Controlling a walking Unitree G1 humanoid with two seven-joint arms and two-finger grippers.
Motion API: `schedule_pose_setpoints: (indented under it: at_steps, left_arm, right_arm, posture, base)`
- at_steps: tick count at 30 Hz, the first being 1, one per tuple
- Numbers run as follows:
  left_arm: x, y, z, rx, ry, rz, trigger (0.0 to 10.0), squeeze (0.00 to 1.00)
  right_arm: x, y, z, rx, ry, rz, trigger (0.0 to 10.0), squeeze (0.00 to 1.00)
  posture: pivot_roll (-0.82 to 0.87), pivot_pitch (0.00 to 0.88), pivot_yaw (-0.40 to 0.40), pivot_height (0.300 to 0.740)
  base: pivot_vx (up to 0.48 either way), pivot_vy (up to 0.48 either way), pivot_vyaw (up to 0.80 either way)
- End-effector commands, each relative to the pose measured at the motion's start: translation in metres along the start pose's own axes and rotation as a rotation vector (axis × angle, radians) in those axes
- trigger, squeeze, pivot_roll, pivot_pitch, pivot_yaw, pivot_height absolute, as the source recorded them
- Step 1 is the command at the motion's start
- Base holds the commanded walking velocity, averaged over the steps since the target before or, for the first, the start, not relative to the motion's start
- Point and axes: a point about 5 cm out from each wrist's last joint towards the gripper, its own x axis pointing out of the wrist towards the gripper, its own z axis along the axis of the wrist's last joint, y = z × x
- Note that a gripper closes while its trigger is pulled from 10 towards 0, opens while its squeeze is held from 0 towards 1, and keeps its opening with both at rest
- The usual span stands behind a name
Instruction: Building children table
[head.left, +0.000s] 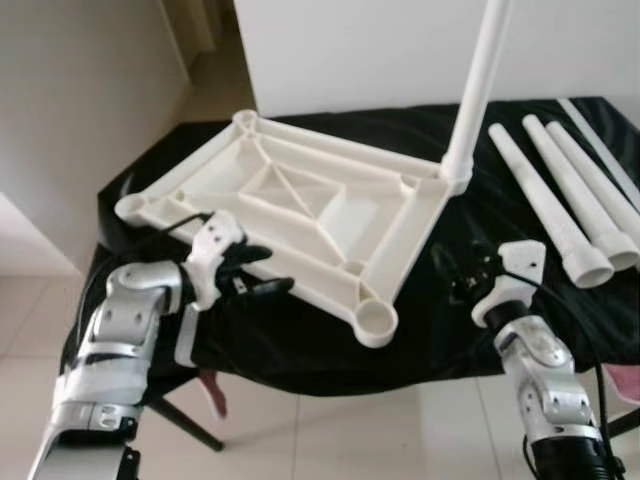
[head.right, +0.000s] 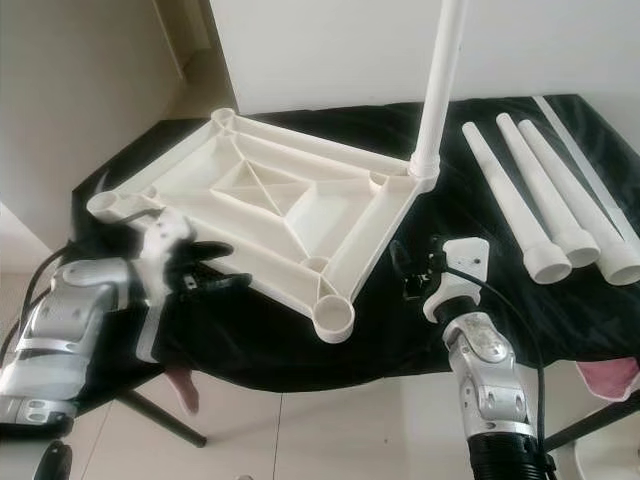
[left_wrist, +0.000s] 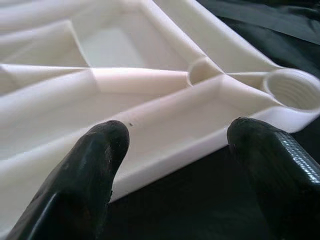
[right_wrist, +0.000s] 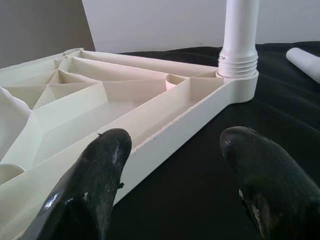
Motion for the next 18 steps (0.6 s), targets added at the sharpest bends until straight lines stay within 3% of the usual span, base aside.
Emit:
schedule_pose_setpoints:
  at_steps: [1, 7, 18]
  left_arm:
    - [-0.003, -0.006, -0.002, 0.01, -0.011, -0.167, 10.0, 0.0]
    - [0.001, -0.007, 0.0, 0.068, -0.044, -0.175, 10.0, 0.0]
    - [0.025, -0.01, -0.016, 0.258, 0.114, -0.198, 10.0, 0.0]
  right_arm:
    - [-0.005, -0.001, -0.001, 0.032, -0.003, -0.031, 10.0, 0.0]
    - [-0.018, 0.01, 0.0, 0.038, 0.01, 0.028, 10.0, 0.0]
    - [-0.051, 0.017, 0.01, -0.034, 0.088, 0.291, 10.0, 0.0]
  posture:
    - [-0.1, 0.035, 0.084, 0.74]
    - [-0.1, 0.037, 0.069, 0.74]
    - [-0.13, 0.039, 0.059, 0.74]
  base:
    - [0.0, 0.0, 0.0]
    - [0.0, 0.0, 0.0]
    - [0.0, 0.0, 0.0]
